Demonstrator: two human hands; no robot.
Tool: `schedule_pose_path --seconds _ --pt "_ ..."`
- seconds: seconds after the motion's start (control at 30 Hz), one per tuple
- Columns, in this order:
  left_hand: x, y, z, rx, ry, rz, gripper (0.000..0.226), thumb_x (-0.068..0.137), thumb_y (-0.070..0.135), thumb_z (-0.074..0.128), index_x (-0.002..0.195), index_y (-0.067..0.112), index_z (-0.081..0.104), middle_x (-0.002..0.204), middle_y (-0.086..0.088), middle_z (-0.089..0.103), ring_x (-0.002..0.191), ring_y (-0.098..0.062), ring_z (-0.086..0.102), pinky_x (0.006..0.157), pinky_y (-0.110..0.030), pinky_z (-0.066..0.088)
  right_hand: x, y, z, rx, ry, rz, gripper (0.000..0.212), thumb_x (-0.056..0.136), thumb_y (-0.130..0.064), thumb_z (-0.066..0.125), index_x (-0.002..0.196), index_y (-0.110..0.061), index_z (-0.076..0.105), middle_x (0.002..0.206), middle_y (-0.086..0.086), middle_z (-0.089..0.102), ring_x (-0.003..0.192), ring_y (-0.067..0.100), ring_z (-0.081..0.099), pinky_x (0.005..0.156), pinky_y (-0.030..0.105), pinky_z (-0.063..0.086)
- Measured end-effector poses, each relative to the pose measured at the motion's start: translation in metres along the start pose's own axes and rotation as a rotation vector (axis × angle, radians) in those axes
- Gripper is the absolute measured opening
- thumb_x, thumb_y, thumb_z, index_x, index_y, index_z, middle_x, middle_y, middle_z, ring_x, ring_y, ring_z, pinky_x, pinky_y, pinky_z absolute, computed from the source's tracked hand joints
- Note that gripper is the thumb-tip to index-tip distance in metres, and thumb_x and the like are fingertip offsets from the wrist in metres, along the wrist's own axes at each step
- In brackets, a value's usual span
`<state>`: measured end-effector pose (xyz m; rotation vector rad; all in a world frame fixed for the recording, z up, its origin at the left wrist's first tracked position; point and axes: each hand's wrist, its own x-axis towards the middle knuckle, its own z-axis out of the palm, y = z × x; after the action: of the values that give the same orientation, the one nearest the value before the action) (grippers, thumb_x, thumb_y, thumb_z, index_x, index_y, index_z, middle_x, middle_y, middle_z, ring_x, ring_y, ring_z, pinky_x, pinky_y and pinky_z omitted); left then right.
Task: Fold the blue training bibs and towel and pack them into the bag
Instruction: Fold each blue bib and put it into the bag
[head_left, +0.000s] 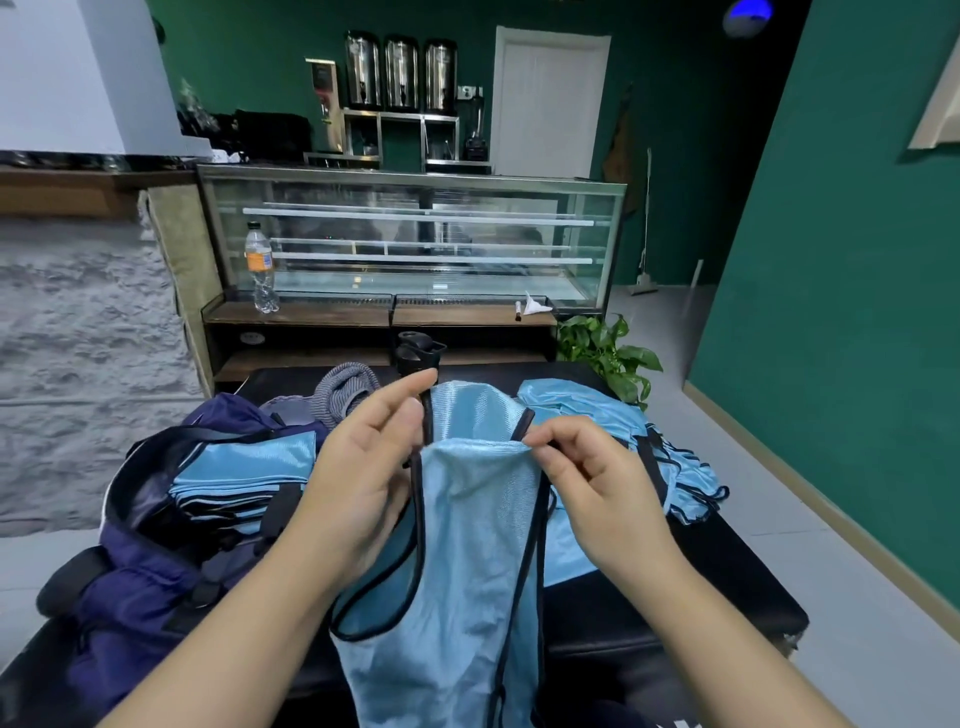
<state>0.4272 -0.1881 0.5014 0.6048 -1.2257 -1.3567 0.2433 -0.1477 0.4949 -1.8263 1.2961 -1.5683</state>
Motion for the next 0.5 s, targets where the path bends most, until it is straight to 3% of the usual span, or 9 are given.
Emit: schedule_pose_path --seconds 0.07,0.17,0.23,0.33,0.4,0.5 --pt "0.002 0.002 -0.001 -0.031 0.052 -0.028 0.021 0.082 0.023 0.067 0.102 0.024 0.072 0.096 -0.01 0.068 0.085 -0.02 0.063 0.073 -0.027 0.055 -0.002 0.0 0.001 0.004 0.026 -0.025 0.039 0.091 0.0 0.057 0.086 -0.038 0.064 0.088 -0.021 0.068 0.082 0.004 0.062 0.075 0.015 0.046" --pt "0.004 0.005 -0.003 0.025 0.047 0.006 0.031 0.081 -0.001 0.061 0.104 0.018 0.068 0.089 -0.002 0.074 0.081 -0.012 0.069 0.07 -0.019 0.055 -0.004 -0.002 0.004 0.047 0.011 -0.025 0.04 0.091 0.001 0.057 0.091 -0.038 0.067 0.089 -0.03 0.068 0.089 -0.007 0.063 0.078 0.009 0.046" --pt "0.005 0.007 -0.007 0.082 0.017 0.019 0.035 0.072 0.003 0.074 0.1 0.024 0.073 0.096 -0.004 0.073 0.091 -0.016 0.067 0.081 -0.025 0.053 -0.004 -0.004 0.007 0.086 -0.001 -0.002 0.041 0.091 0.002 0.056 0.092 -0.037 0.067 0.09 -0.034 0.067 0.093 -0.011 0.062 0.08 0.006 0.044" --pt "0.007 0.009 -0.013 0.144 0.006 0.017 0.045 0.057 0.026 0.078 0.101 0.033 0.074 0.104 -0.008 0.068 0.106 -0.022 0.059 0.098 -0.035 0.044 -0.005 -0.005 0.01 0.136 0.009 0.027 0.039 0.091 0.001 0.056 0.094 -0.036 0.067 0.091 -0.035 0.067 0.096 -0.012 0.061 0.081 0.005 0.043" --pt "0.009 0.01 -0.016 0.152 -0.009 0.007 0.047 0.053 0.028 0.078 0.1 0.031 0.074 0.1 -0.005 0.067 0.099 -0.017 0.06 0.095 -0.029 0.047 -0.005 -0.005 0.01 0.188 0.036 0.054 0.038 0.091 0.001 0.056 0.094 -0.035 0.069 0.092 -0.032 0.069 0.096 -0.01 0.062 0.081 0.005 0.044" --pt "0.009 0.014 -0.018 0.174 -0.076 -0.023 0.039 0.06 0.008 0.078 0.095 0.024 0.075 0.093 -0.001 0.071 0.089 -0.011 0.063 0.082 -0.018 0.052 -0.005 -0.003 0.008 0.234 0.067 0.079 0.036 0.091 0.0 0.056 0.093 -0.033 0.07 0.093 -0.027 0.071 0.096 -0.008 0.064 0.08 0.006 0.045"
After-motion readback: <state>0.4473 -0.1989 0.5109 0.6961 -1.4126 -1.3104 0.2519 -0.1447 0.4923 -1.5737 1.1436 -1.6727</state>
